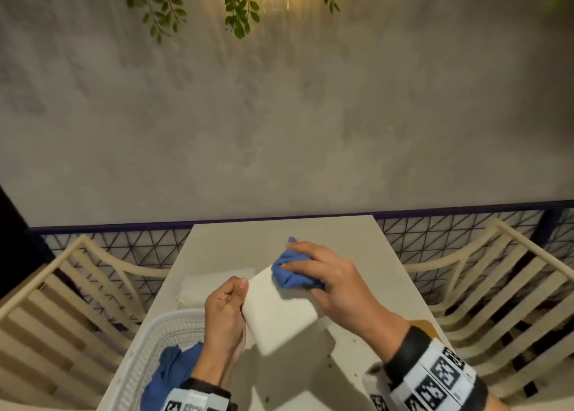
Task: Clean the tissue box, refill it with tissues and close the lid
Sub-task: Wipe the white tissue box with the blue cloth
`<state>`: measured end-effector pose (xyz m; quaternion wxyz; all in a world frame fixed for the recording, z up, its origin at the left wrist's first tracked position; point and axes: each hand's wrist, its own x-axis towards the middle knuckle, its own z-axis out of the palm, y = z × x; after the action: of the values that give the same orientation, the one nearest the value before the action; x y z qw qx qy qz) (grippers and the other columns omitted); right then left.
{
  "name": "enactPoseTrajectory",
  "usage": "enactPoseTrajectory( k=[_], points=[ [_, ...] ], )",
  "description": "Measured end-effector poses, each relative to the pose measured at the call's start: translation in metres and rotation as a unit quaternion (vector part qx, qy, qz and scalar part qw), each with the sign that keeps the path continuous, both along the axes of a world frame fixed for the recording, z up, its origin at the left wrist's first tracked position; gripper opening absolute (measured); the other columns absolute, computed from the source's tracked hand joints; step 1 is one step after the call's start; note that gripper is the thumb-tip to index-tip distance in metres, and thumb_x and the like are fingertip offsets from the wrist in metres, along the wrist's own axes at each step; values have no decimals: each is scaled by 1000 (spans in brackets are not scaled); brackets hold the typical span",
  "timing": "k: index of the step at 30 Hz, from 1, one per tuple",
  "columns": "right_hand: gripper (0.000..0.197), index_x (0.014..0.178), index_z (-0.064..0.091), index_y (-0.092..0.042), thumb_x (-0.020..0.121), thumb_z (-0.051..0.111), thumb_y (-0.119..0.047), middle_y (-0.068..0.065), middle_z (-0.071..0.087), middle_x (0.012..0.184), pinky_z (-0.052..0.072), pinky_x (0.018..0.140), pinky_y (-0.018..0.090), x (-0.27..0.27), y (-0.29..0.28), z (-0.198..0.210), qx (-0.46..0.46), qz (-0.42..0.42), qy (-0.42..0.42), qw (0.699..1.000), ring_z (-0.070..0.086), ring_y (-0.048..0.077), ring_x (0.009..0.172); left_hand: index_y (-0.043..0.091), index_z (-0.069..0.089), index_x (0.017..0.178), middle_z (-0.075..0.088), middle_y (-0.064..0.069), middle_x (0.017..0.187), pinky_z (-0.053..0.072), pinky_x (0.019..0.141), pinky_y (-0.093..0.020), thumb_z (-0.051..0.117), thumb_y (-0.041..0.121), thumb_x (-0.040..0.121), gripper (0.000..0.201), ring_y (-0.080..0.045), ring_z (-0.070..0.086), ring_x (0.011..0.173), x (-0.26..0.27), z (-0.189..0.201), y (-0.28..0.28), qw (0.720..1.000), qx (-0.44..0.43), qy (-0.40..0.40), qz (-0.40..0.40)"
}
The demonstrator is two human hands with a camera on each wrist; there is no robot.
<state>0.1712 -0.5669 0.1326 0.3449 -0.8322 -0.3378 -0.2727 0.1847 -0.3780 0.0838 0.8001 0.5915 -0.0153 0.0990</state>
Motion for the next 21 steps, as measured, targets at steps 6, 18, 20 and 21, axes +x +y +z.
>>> enactPoseTrajectory(
  k=[6, 18, 20, 21],
  points=[
    [43, 98, 69, -23, 77, 61, 13, -20, 65, 114, 43, 94, 15, -13, -25, 0, 184, 83, 212, 956, 57, -5, 109, 9, 50, 53, 48, 2, 47, 37, 46, -18, 48, 9, 90, 37, -7, 43, 45, -4, 0, 13, 998, -34, -10, -44],
    [32, 102, 59, -20, 86, 56, 7, -7, 60, 98, 45, 82, 11, -2, -18, 25, 63, 85, 284, 953, 56, -2, 91, 13, 69, 77, 66, -4, 72, 47, 60, -23, 64, 70, 62, 59, -11, 58, 66, -6, 12, 20, 961, 184, -74, -194],
    [30, 107, 61, -17, 85, 56, 3, -10, 59, 100, 43, 84, 13, 1, -9, 18, -34, 62, 242, 968, 55, 3, 95, 17, 72, 89, 71, -14, 88, 52, 76, -36, 65, 67, 62, 57, -15, 62, 80, -3, 14, 12, 937, 267, -74, -214],
    [31, 109, 61, -17, 85, 55, 2, -12, 57, 101, 42, 85, 14, 2, -7, 16, -67, 48, 223, 971, 53, 5, 96, 16, 71, 91, 70, -16, 89, 51, 79, -44, 64, 65, 65, 57, -18, 60, 82, -2, 15, 7, 929, 294, -70, -216]
  ],
)
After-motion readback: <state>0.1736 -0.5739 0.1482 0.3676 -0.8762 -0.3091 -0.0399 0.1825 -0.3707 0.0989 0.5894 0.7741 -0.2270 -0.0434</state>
